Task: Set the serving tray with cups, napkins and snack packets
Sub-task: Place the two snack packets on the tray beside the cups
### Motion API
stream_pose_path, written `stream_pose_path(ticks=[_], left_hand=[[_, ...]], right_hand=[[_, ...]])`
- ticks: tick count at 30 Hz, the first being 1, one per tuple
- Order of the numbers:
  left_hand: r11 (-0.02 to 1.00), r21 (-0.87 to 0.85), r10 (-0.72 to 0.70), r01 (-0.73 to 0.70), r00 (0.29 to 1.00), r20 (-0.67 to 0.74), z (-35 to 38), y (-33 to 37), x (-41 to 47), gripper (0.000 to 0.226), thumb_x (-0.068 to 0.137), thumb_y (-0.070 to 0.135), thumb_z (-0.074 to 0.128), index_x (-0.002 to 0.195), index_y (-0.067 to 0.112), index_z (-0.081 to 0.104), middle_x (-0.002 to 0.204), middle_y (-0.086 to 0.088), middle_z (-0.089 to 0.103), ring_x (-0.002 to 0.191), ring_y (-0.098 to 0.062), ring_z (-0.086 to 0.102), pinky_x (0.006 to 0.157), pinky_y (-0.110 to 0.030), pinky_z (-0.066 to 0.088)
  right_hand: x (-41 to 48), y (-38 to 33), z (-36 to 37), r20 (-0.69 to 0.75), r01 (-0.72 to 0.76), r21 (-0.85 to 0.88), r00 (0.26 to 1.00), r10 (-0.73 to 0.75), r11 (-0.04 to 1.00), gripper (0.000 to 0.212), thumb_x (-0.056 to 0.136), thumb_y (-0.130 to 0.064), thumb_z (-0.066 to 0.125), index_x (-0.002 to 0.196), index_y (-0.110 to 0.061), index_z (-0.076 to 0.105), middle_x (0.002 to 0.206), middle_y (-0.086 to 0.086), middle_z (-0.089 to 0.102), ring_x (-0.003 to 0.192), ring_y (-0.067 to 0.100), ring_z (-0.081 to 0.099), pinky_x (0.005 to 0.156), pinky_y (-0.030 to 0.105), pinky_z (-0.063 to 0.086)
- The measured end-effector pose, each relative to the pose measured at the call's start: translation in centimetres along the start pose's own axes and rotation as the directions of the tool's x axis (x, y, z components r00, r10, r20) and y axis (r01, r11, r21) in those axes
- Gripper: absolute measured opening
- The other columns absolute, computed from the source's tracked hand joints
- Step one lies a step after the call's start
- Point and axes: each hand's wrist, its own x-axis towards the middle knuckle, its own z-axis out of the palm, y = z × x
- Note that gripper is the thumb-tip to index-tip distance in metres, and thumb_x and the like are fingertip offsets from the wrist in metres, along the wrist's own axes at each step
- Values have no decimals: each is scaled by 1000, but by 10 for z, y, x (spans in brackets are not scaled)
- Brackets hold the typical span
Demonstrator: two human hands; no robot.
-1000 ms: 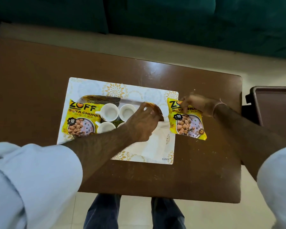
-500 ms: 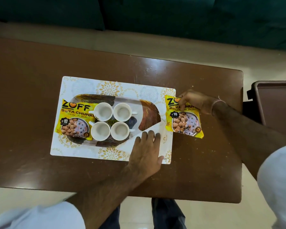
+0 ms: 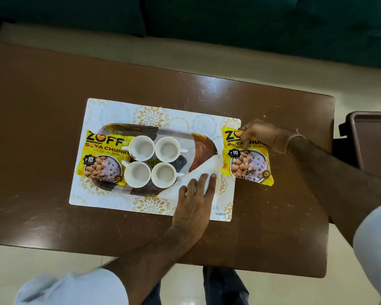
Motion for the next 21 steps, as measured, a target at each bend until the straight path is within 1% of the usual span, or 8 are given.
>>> stream_pose_path(ticks=[3,7,10,12,14,15,18,21], left_hand=[[995,-67,-74,72,997,-27,-9,6,13,100,54,31,90,143,11,48,132,-17,56,110,-34,60,87,-46,53],[966,-208,-169,156,984,-47,-15,14,17,80,73,25,77,144,10,42,140,-16,52,119,-32,54,96,-44,48],[933,-323,-181,156,982,-49,-10,18,1,71,84,29,63,146,10,34,150,-16,42,138,-32,39,112,-46,37],[942,-307,-161,137,986,-53,-5,15,-12,70,85,33,61,146,10,35,153,-14,36,143,-31,32,114,-48,33],[953,-278,-141,120,989,-54,-2,10,-21,70,85,37,59,147,13,37,152,-10,36,137,-29,35,110,-48,36],[953,-279,-135,114,989,-57,-1,8,-25,70,85,38,58,147,13,37,150,-10,37,134,-28,38,108,-47,38],[958,-275,-109,79,990,-94,4,3,-33,65,85,36,59,143,10,43,142,-12,48,131,-28,45,109,-47,41],[974,-221,-75,40,985,-154,10,-1,-37,56,83,34,61,131,6,55,131,-15,60,124,-31,55,108,-47,40]], right_hand=[[3,-7,2,17,19,-18,1000,-19,1000,19,65,8,61,82,5,69,84,20,71,77,38,64,61,31,51],[10,-15,8,23,45,-33,999,-44,998,32,67,7,64,98,13,68,96,25,71,80,38,64,65,33,51],[13,-20,19,31,62,-61,998,-60,996,33,69,6,67,102,2,69,100,21,72,82,35,67,68,33,53],[16,-23,28,48,65,-82,997,-61,994,36,70,5,69,106,-1,70,105,17,72,86,34,68,75,37,57],[16,-26,38,84,77,-115,994,-68,990,35,69,3,71,104,4,72,106,20,75,90,37,69,85,45,57],[16,-27,42,95,86,-139,993,-73,986,33,69,1,73,101,5,73,105,22,75,89,37,69,86,46,57],[17,-29,57,104,103,-240,991,-80,965,31,69,-4,78,98,5,75,106,23,74,88,34,68,81,42,55],[17,-28,69,130,106,-345,989,-65,933,32,70,-9,82,100,0,76,106,10,72,93,32,66,84,39,54]])
